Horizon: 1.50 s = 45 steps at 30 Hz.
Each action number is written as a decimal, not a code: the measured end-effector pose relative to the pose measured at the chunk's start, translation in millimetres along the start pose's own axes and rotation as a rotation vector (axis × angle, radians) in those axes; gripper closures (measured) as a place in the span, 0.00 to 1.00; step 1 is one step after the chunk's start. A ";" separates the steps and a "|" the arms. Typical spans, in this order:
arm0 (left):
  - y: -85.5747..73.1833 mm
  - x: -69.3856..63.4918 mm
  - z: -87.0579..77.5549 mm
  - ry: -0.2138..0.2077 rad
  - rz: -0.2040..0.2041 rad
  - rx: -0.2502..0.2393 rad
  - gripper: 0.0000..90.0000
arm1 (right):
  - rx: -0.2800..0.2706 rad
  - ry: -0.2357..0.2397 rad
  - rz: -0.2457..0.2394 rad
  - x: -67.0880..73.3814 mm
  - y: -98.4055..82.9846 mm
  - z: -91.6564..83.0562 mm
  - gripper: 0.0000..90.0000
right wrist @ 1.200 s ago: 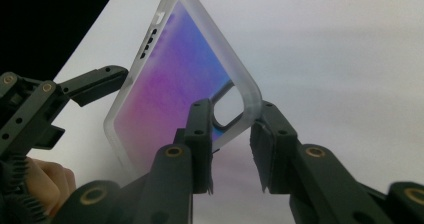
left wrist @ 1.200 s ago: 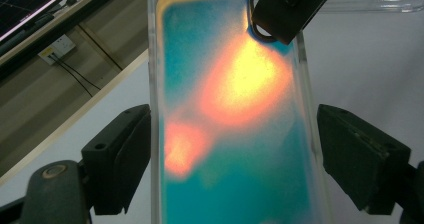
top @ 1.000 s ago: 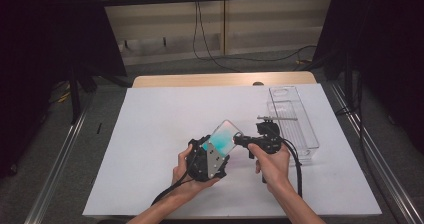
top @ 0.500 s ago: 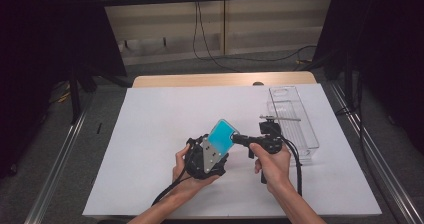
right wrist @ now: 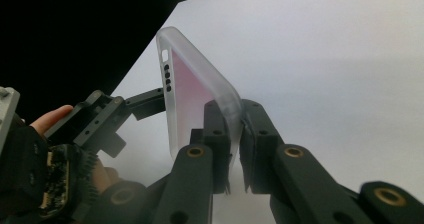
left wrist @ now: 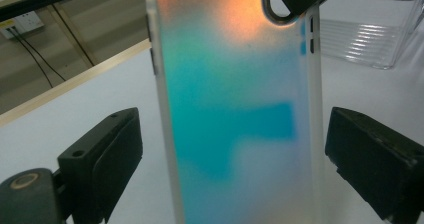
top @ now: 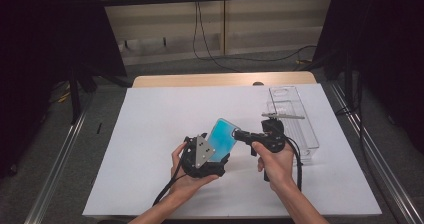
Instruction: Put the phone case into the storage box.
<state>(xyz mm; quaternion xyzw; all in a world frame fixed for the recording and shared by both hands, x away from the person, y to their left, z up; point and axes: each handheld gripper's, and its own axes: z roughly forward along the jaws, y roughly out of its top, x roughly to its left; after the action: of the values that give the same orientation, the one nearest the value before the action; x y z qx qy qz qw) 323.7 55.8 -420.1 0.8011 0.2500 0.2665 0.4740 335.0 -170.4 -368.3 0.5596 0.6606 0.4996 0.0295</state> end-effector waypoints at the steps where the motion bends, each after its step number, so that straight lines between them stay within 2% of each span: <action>1: -0.1 1.3 -0.3 -0.002 -0.010 0.001 0.09 | -0.006 0.001 -0.003 -0.5 0.6 -1.1 0.92; 7: 0.1 5.5 -3.5 -0.033 -0.058 -0.003 0.06 | -0.048 -0.016 -0.029 -1.5 6.5 -10.6 0.92; 9: 0.3 6.9 -4.9 -0.064 -0.075 0.004 0.07 | -0.054 -0.009 -0.026 -2.3 7.9 -12.9 0.92; 13: -0.5 8.2 -6.8 -0.078 -0.082 0.017 0.07 | -0.074 -0.024 -0.037 -5.3 10.7 -17.5 0.92; 18: 1.4 16.0 -14.9 -0.115 -0.136 0.010 0.07 | -0.096 -0.041 -0.064 -7.4 14.6 -24.1 0.92; 21: 1.8 20.2 -21.1 -0.122 -0.148 0.003 0.07 | -0.105 -0.060 -0.097 -6.5 16.5 -28.4 0.92; 26: 0.6 27.8 -25.6 -0.119 -0.170 0.007 0.05 | -0.126 -0.072 -0.102 -7.8 19.9 -34.5 0.92; 29: 1.5 31.0 -28.0 -0.147 -0.201 -0.003 0.04 | -0.136 -0.080 -0.107 -10.6 21.6 -36.9 0.92; 33: 0.7 34.2 -32.9 -0.162 -0.202 -0.013 0.03 | -0.162 -0.097 -0.110 -15.1 24.0 -41.6 0.92; 35: -0.8 37.1 -38.3 -0.183 -0.179 -0.034 0.03 | -0.166 -0.106 -0.117 -16.6 25.1 -43.9 0.92; 40: -7.9 46.8 -49.6 -0.141 -0.190 -0.033 0.04 | -0.174 -0.130 -0.140 -18.0 27.8 -49.4 0.92; 43: -16.2 55.4 -56.7 -0.151 -0.208 -0.037 0.07 | -0.180 -0.136 -0.145 -19.5 29.2 -51.7 0.92; 45: -20.5 58.7 -60.2 -0.129 -0.208 -0.050 0.06 | -0.184 -0.141 -0.148 -20.4 29.9 -52.6 0.92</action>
<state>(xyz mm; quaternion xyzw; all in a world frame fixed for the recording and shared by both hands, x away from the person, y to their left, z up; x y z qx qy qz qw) 323.7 140.5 -402.6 0.7741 0.2940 0.1699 0.5342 332.4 -222.8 -332.0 0.5382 0.6477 0.5138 0.1637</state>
